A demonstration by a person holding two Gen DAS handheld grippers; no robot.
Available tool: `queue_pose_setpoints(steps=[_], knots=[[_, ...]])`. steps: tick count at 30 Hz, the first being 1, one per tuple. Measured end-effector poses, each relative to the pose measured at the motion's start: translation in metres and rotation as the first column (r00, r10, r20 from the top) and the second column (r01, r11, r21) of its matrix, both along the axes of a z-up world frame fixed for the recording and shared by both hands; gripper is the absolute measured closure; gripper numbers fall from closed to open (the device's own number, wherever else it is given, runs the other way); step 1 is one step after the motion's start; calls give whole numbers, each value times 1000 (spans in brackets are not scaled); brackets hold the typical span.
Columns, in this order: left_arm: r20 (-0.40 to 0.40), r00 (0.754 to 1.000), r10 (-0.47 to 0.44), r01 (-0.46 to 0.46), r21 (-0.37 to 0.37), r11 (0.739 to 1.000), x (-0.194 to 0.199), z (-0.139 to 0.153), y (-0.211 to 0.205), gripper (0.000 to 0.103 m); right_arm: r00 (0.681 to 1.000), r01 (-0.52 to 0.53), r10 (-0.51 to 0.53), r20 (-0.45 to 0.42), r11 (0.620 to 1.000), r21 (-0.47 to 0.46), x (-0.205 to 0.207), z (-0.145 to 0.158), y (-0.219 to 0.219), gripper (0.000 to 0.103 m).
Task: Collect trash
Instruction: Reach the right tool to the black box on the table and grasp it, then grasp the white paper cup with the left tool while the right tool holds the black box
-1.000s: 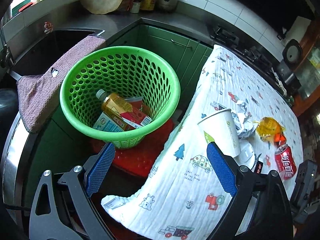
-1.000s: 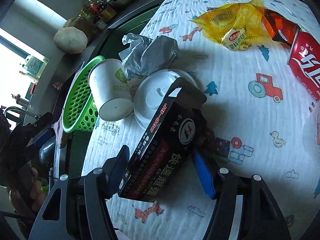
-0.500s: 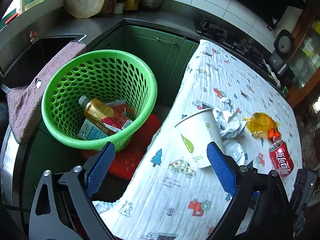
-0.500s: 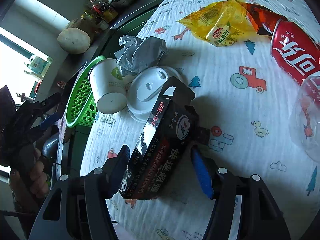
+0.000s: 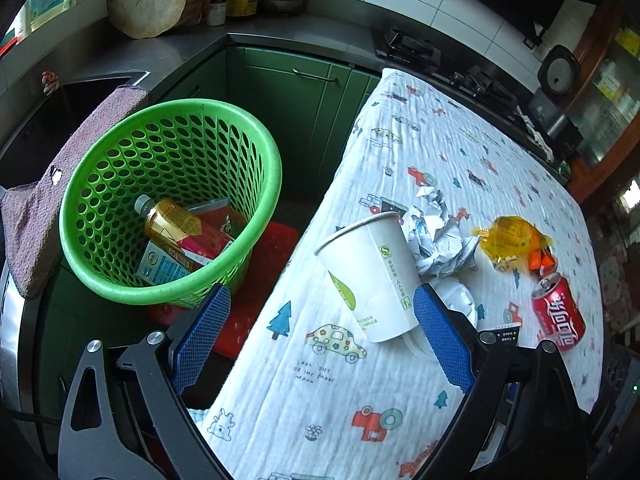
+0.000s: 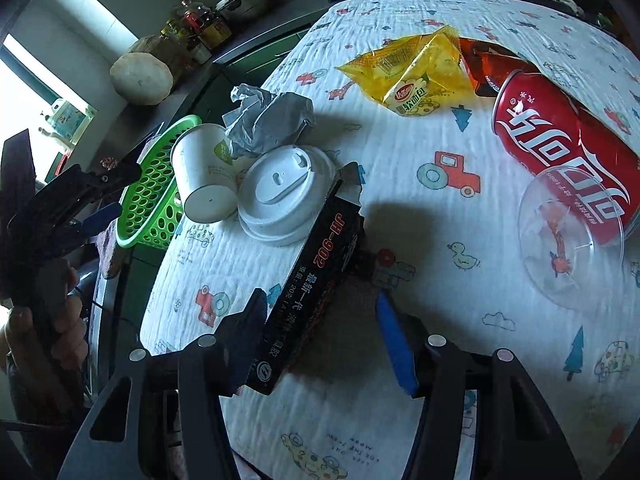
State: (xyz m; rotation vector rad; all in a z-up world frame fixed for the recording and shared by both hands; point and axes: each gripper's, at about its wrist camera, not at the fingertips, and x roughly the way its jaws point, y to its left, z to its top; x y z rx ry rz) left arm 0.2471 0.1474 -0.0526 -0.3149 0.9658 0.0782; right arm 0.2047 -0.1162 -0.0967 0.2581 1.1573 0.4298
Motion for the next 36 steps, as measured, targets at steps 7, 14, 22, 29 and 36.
queue_pose_setpoints(steps=[7,14,22,29,36], knots=[[-8,1000,-23,22,-12,1000,9,-5,-8,11,998,26,-24,-64,999,33,0,-14,-7,61],[-39,999,-26,25,-29,999,19,-17,-14,11,998,27,-26,-49,1000,5,2,-16,0,62],[-52,998,-32,30,-35,999,31,-21,-24,11,1000,4,-4,-3,997,-80,0,-16,19,60],[-68,997,-27,24,-44,999,38,-28,-28,11,1000,-5,6,11,996,-90,-3,-16,24,61],[-89,996,-3,-4,-75,997,45,-38,-26,13,1000,3,-2,19,999,-33,-4,-13,13,72]])
